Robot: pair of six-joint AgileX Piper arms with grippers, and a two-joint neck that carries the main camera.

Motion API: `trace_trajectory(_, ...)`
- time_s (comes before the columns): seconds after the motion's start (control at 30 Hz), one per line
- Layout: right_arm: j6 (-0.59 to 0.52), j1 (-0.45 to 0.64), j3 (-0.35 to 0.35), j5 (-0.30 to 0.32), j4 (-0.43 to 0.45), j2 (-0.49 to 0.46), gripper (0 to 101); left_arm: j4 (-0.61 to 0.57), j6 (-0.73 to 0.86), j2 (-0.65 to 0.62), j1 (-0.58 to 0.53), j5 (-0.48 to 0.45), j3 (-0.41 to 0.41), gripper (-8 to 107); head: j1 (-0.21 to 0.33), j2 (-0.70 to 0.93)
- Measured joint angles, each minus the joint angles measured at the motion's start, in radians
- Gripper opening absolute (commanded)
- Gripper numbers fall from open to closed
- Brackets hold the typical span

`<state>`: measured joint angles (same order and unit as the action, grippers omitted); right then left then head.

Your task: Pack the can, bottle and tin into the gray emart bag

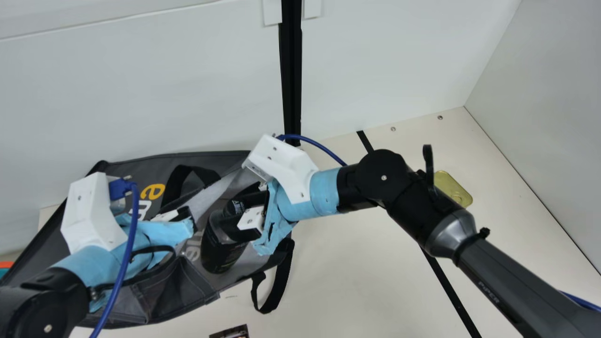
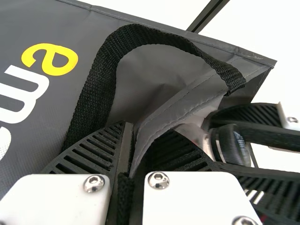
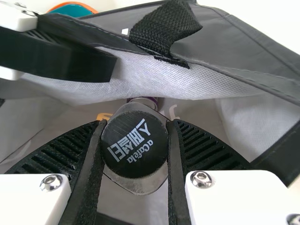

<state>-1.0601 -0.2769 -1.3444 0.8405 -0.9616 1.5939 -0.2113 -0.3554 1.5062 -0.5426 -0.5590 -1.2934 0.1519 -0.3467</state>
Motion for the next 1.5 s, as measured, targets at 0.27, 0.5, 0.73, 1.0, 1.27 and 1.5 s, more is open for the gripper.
trace_trajectory(0.27, -0.027, -0.017, 0.0, -0.009, -0.026, 0.037, 0, 0.0, 0.0, 0.0, 0.0, 0.0, 0.0, 10, 0.0, -0.002)
trace_trajectory(0.5, -0.048, -0.029, 0.003, -0.027, -0.043, 0.076, 0, 0.0, 0.0, 0.0, 0.0, 0.0, 0.0, 10, 0.0, -0.002)
trace_trajectory(0.73, -0.069, -0.036, 0.001, -0.043, -0.052, 0.12, 0, 0.0, 0.0, 0.0, 0.0, 0.0, 0.0, 10, 0.0, -0.002)
trace_trajectory(1.0, -0.07, -0.049, -0.022, -0.05, -0.052, 0.157, 7, 0.0, 0.0, 0.0, 0.0, 0.0, 0.0, 10, -0.002, -0.002)
trace_trajectory(1.27, -0.069, -0.052, -0.039, -0.053, -0.04, 0.167, 33, 0.0, 0.0, 0.0, 0.0, 0.0, 0.0, 10, -0.002, -0.002)
trace_trajectory(1.5, -0.069, -0.052, -0.05, -0.048, -0.028, 0.167, 57, 0.0, 0.0, 0.0, 0.0, 0.0, 0.0, 10, -0.002, 0.0)
